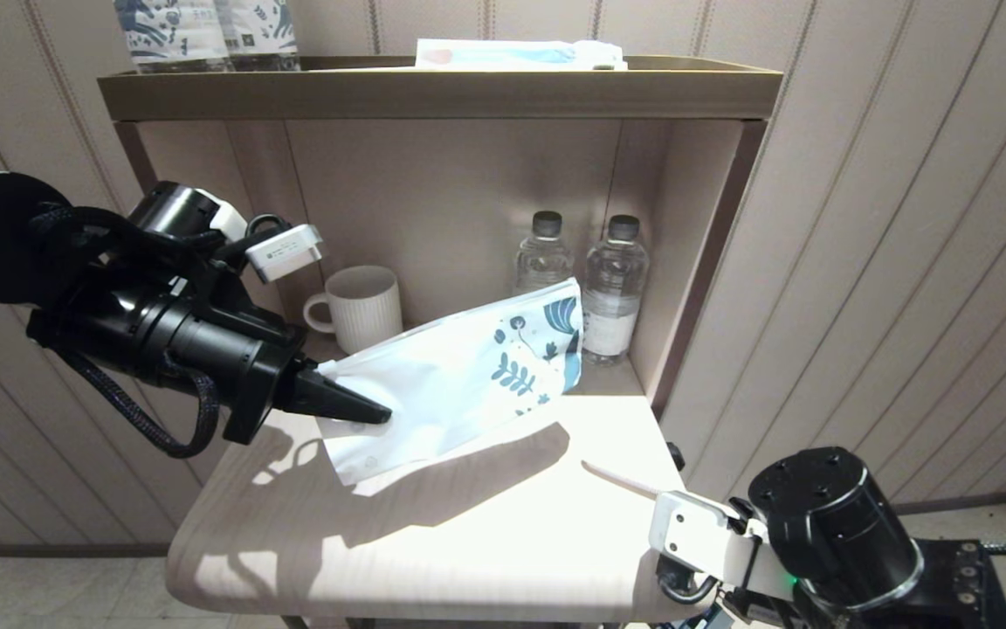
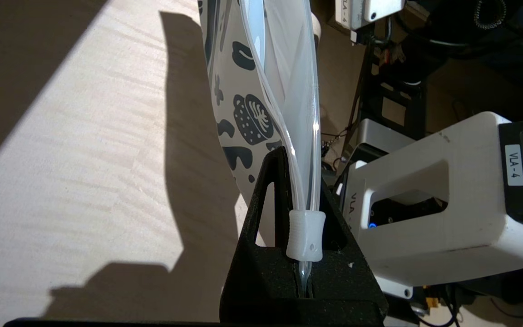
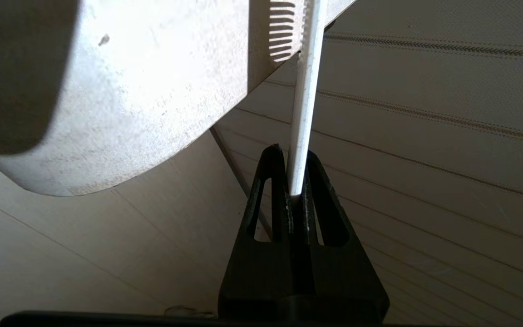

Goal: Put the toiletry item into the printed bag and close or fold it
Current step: Pick up the comb

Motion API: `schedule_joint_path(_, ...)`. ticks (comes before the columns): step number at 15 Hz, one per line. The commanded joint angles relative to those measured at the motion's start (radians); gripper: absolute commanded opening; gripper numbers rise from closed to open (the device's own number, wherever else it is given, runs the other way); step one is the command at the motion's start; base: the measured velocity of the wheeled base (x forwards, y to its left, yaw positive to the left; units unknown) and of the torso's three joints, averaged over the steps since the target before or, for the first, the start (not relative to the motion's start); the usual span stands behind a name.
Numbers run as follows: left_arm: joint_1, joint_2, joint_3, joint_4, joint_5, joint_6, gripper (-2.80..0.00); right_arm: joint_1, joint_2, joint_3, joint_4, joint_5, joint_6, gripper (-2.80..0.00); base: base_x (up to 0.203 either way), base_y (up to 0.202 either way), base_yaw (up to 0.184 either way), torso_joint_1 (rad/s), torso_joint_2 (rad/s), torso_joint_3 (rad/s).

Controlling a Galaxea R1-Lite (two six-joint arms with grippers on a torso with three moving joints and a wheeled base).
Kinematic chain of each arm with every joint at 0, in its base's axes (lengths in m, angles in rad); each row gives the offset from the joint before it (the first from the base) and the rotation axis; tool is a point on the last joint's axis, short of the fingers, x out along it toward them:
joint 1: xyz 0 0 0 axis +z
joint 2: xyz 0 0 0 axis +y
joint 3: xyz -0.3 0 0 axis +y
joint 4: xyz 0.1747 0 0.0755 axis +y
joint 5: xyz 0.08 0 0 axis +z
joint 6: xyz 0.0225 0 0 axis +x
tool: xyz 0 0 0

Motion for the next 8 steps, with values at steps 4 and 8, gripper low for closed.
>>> schedule_joint_path(4, -0.019, -0.012, -0.016, 0.0, 0.029, 0.006, -2.8, -0.052, -0.093, -0.107, -0.01, 0.008, -0.003, -2.8, 0.0, 0.0, 0.0, 0.0, 0.0, 0.0)
schedule_joint_path(8, -0.093, -0.039, -0.022, -0.039, 0.204, 0.012, -2.8, -0.077, -0.282, -0.305, 0.234, 0.021, 0.001, -2.8, 0.0, 0.0, 0.0, 0.0, 0.0, 0.0)
